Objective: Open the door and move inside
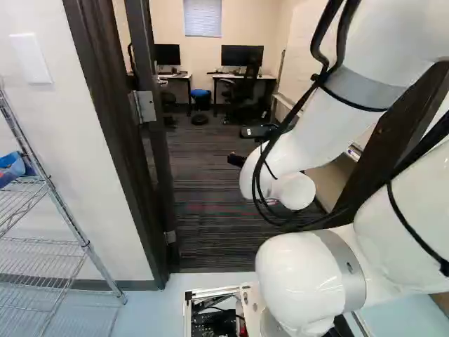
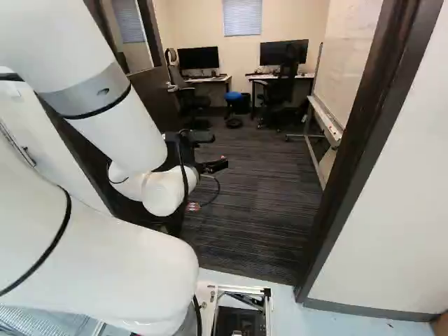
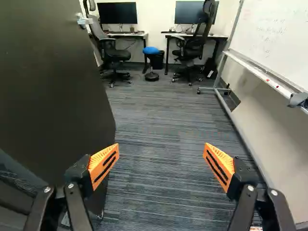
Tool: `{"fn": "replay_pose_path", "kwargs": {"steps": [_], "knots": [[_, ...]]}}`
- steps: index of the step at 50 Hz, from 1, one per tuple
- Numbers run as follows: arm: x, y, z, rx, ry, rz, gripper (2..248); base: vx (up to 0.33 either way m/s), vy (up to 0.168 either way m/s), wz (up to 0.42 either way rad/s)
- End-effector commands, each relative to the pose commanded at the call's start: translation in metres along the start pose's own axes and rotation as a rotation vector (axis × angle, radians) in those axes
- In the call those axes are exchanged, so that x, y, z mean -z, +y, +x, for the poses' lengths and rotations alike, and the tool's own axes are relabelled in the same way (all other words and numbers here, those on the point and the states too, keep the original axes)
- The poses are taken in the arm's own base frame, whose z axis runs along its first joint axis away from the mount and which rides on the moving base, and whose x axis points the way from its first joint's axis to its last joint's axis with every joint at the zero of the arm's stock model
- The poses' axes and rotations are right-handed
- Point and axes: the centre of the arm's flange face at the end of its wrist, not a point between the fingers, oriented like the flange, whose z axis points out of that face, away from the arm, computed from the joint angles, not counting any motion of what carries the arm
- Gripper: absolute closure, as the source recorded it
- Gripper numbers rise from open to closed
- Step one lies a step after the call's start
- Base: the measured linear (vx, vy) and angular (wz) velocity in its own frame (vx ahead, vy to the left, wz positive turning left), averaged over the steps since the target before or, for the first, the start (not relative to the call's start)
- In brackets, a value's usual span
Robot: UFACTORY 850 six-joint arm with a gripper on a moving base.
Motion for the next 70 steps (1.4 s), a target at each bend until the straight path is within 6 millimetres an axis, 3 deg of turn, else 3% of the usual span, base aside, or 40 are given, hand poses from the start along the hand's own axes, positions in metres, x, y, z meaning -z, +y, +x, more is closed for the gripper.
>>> {"fn": "replay_pose_path", "kwargs": {"steps": [27,70], "knots": [[0.0,0.0,0.0,0.0,0.0,0.0,3,0.134,-0.032,-0.169],[0.0,0.0,0.0,0.0,0.0,0.0,3,0.116,-0.009,-0.011]]}}
